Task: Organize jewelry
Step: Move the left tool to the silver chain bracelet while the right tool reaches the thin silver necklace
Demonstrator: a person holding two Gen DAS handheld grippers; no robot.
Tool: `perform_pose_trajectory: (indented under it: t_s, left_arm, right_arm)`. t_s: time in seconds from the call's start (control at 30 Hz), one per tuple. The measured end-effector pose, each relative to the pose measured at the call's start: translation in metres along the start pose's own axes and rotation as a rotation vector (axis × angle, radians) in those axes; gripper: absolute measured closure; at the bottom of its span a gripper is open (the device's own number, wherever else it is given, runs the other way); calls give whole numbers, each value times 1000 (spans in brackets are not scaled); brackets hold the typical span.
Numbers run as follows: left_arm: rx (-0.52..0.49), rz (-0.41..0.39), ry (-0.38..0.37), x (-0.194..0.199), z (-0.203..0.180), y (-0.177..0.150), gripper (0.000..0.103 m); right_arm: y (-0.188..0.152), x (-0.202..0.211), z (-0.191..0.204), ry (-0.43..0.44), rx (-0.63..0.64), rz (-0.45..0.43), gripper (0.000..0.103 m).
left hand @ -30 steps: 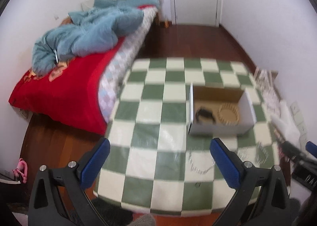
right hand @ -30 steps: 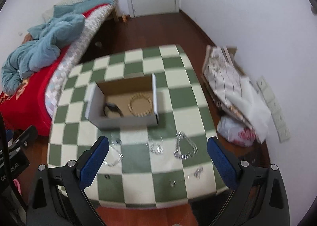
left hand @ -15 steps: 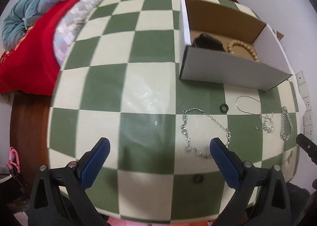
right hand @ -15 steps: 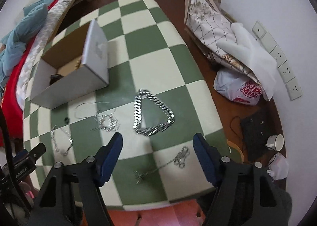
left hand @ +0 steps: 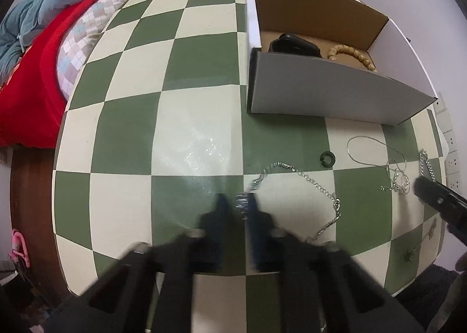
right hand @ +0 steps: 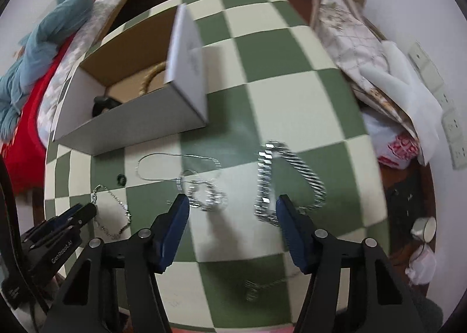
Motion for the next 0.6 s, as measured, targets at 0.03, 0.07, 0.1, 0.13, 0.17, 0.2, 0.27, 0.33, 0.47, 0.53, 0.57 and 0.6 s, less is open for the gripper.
perform_pose_trajectory:
  t_s: [0.03, 0.07, 0.1, 0.13, 0.17, 0.2, 0.27, 0.33, 0.47, 0.53, 0.57, 0.6]
  left_arm:
    - [-2, -2, 0, 1, 0, -2, 99]
    - [-1, -5, -2, 2, 1, -4, 99]
    - [0, -7, -3, 2, 1, -5, 99]
    - [0, -8, -5, 3, 1, -6, 99]
    - [0, -8, -5, 2, -1, -6, 99]
    - [-3, -7, -4, 3, -1, -6, 99]
    - [-11, -9, -2, 4, -2, -7, 100]
    - [-14, -10, 1, 3, 0, -5, 100]
    - [-8, -7, -3, 3, 1, -6, 100]
    - [-4, -6, -5, 3, 1, -6, 100]
    - [-4, -6, -6, 3, 1, -5, 100]
    - [-3, -6, -6, 3, 1, -6, 100]
  right_arm:
    - [0, -2, 3, 3, 7, 2, 39]
    - [-1, -5, 7, 4, 15, 3, 39]
    - [-1, -7, 10, 5, 24, 6, 40]
    - [-2, -9, 13, -4, 29, 7, 40]
    - [-3, -12, 15, -6, 37, 7, 39]
    - [-3, -14, 18, -10, 53, 6, 40]
    - [-5, -17, 24, -16, 77, 13, 40]
    - [-7, -18, 27, -40, 103, 10, 40]
    - [-9, -19, 33, -76, 145, 6, 40]
    - [-11, -19, 36, -92, 166, 3, 40]
    - [-11, -19, 37, -99, 175, 1, 40]
    - [-12, -19, 38, -108, 186, -2, 40]
Point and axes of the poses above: each gripper's, at about its wrist camera, not at the fingertips, and x roughly against the way its jaws point, z to its left, y to its top, the point moved 5 cm from there along -x, roughly the way its jaws point, and after that the axes turned 9 degrees about -z, right-handed, at the moved point
